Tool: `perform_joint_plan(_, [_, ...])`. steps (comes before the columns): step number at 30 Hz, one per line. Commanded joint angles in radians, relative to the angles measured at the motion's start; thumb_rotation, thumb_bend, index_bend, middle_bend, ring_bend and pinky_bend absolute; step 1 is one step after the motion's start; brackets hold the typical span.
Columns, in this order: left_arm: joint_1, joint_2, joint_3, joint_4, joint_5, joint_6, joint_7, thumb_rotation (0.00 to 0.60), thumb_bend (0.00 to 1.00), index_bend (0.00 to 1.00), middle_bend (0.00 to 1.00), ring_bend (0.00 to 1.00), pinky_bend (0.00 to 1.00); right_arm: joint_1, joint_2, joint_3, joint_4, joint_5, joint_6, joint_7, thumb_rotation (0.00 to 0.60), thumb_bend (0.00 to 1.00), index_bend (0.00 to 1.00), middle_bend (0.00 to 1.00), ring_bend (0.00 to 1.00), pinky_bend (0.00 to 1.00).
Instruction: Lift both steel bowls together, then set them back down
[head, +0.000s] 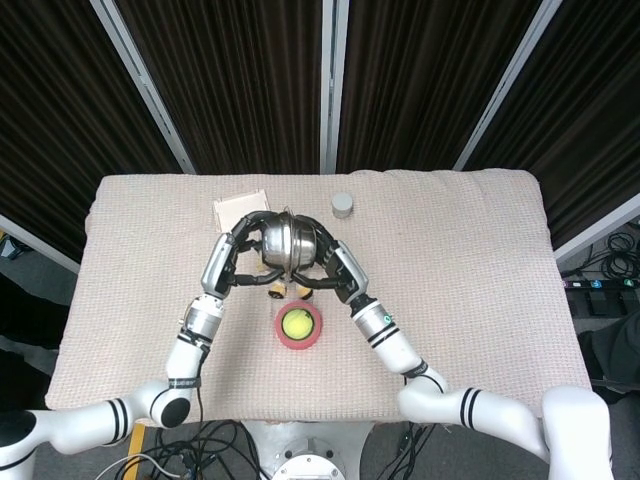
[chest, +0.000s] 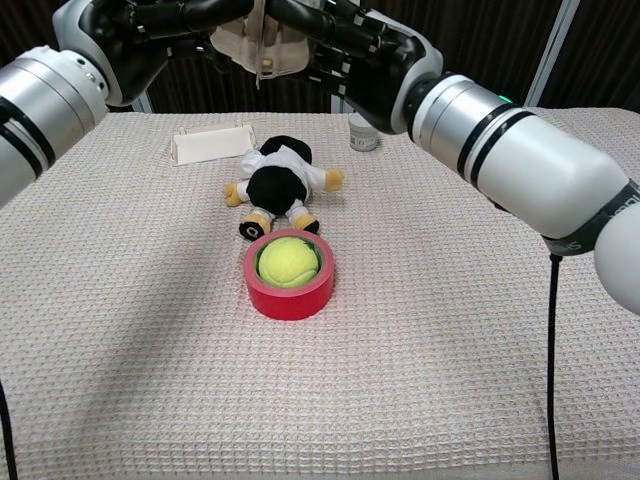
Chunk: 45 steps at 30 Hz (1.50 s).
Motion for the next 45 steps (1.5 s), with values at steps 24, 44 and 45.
perform_joint_plan(24, [0.101,0.312,0.271,0.285,0.029,-0.155,0.836,0.600,0.16,0.42,0.44,0.41,0.61,-0.498,0.325,-0.370,-0.380,0.188,0.472,-1.447,0.600,0.14,0.50,0.35,0.30,0.42])
perform_joint_plan(44, [0.031,0.278,0.296,0.348,0.008,-0.366,0.751,0.600,0.04,0.10,0.00,0.02,0.26,-0.459,0.322,-0.336,-0.376,0.334,0.281,-1.575,0.600,0.08,0.16,0.16,0.09,0.21])
perform_joint_plan(45, [0.034,0.274,0.293,0.352,0.013,-0.351,0.738,0.600,0.03,0.06,0.00,0.00,0.19,-0.456,0.330,-0.337,-0.380,0.338,0.265,-1.567,0.600,0.05,0.08,0.09,0.03,0.14])
